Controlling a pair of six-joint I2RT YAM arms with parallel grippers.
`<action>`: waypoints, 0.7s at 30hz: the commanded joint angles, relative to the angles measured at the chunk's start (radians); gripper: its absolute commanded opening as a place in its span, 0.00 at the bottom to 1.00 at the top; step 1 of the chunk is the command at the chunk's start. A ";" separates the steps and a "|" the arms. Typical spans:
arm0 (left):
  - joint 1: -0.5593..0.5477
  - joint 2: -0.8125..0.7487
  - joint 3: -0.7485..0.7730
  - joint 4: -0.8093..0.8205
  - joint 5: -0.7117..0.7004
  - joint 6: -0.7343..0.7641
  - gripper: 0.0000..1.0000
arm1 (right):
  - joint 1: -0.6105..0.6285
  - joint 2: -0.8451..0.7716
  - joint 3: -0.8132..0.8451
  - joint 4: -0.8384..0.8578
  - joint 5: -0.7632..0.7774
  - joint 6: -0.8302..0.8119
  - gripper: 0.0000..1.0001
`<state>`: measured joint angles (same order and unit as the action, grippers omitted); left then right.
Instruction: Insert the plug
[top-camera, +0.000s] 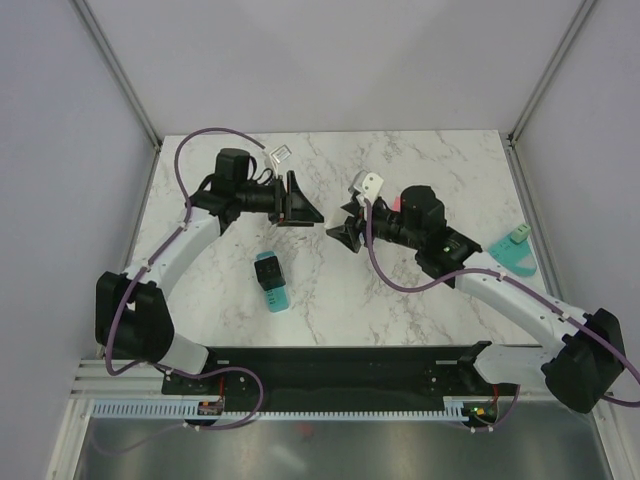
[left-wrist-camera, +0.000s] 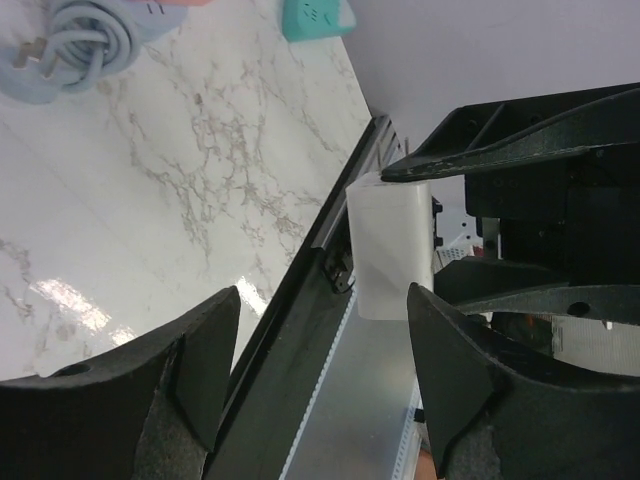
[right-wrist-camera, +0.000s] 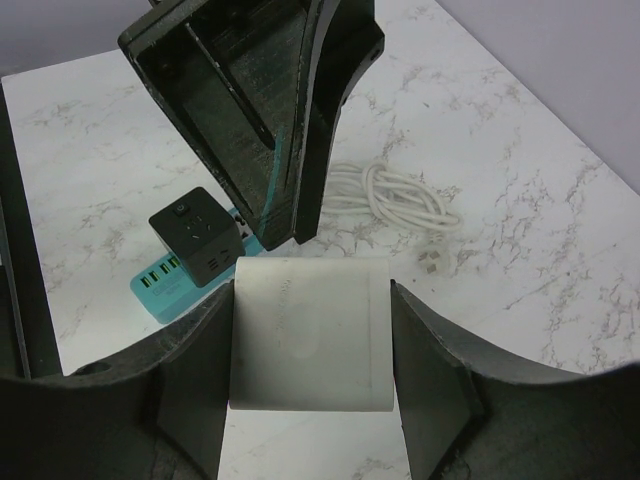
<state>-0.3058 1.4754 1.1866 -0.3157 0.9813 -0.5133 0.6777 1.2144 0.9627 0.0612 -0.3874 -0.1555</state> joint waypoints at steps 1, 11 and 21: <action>-0.027 0.000 -0.004 0.093 0.063 -0.074 0.75 | 0.008 -0.023 -0.005 0.068 -0.015 -0.024 0.00; -0.062 0.040 -0.077 0.245 0.115 -0.191 0.74 | 0.019 -0.032 -0.033 0.089 0.001 -0.044 0.00; -0.082 0.112 -0.104 0.406 0.158 -0.322 0.49 | 0.033 -0.001 -0.042 0.109 -0.022 -0.030 0.00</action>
<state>-0.3824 1.5612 1.0924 -0.0177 1.0958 -0.7528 0.6956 1.2205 0.9173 0.0757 -0.3847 -0.1806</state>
